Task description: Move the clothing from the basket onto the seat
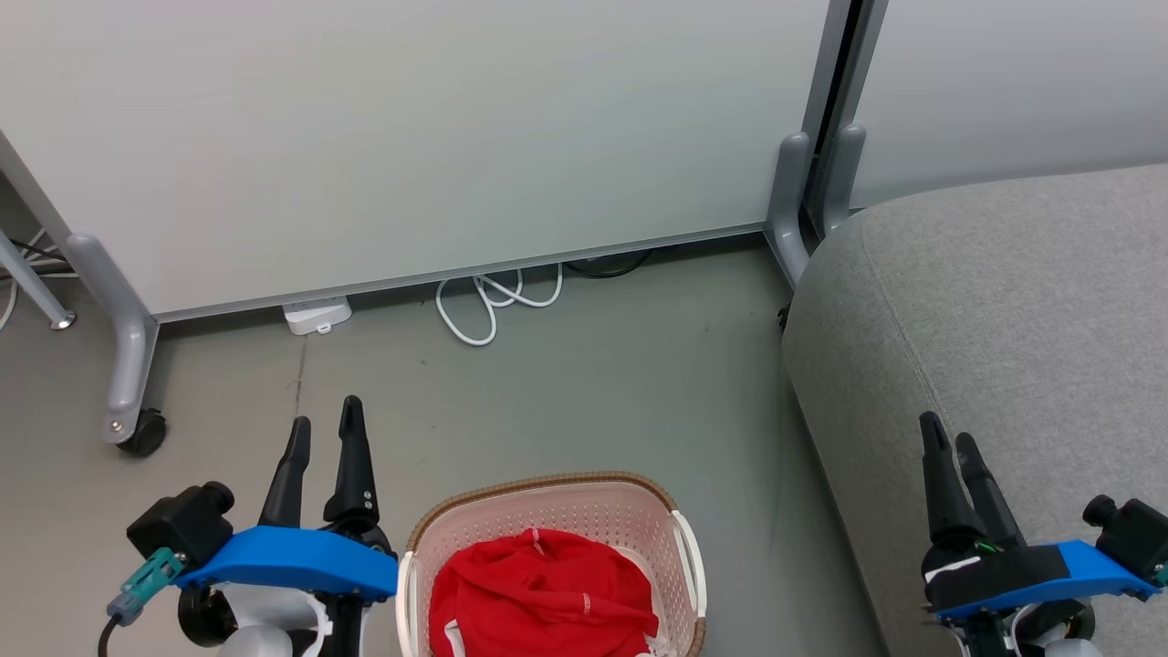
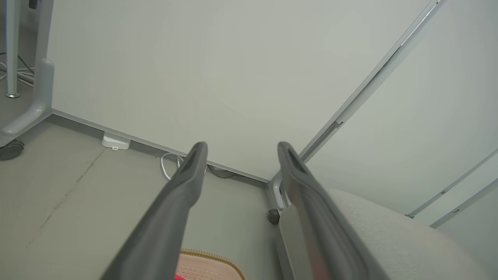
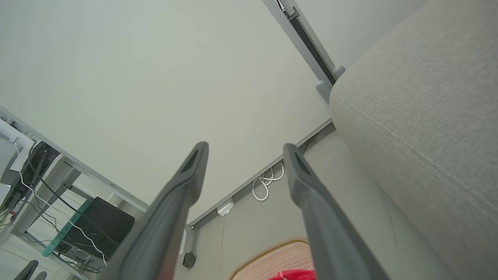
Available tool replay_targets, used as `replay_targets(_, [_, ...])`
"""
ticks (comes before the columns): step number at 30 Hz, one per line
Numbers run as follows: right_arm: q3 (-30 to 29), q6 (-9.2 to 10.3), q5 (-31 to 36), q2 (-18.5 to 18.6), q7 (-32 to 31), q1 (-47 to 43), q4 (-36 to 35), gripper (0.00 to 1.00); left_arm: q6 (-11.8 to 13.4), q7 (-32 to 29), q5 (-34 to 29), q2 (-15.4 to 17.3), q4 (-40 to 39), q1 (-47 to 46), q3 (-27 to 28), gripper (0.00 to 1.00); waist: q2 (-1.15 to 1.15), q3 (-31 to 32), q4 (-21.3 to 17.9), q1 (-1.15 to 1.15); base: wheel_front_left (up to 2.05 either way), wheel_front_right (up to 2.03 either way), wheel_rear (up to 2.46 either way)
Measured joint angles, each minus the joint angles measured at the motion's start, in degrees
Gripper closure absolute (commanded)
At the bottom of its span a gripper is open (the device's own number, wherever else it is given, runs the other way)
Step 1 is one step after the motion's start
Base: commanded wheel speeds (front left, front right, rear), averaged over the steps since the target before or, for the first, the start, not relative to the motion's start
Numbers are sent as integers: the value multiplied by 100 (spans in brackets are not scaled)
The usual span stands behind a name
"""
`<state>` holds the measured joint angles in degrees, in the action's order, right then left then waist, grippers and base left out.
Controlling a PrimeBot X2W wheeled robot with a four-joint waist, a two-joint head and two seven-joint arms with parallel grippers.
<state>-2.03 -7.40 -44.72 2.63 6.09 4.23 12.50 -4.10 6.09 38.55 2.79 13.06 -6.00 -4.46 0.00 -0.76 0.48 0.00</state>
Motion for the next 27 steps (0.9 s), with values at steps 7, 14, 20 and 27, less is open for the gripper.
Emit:
replay_targets(7, [25, 0, 470, 1, 110, 0, -12, 0, 25, 114, -524, 23, 5, -27, -135, 0, 0, 5, 7, 0, 0, 0, 0])
replay_targets(14, [62, 0, 1000, 1, 233, 1, -25, 0, 85, 231, -1055, 64, 21, -74, -292, 0, 0, 3, 26, 0, 0, 0, 0])
replay_targets(20, [99, 0, 1352, 3, 312, 2, -24, 0, 107, 314, -1403, 100, 38, -93, -390, 0, 0, 3, 47, 0, 0, 0, 0])
replay_targets(27, [152, -1, 1726, 3, 415, 7, -23, 0, 111, 413, -1771, 120, 92, -116, -486, 0, 0, -2, 69, 0, 0, 0, 0])
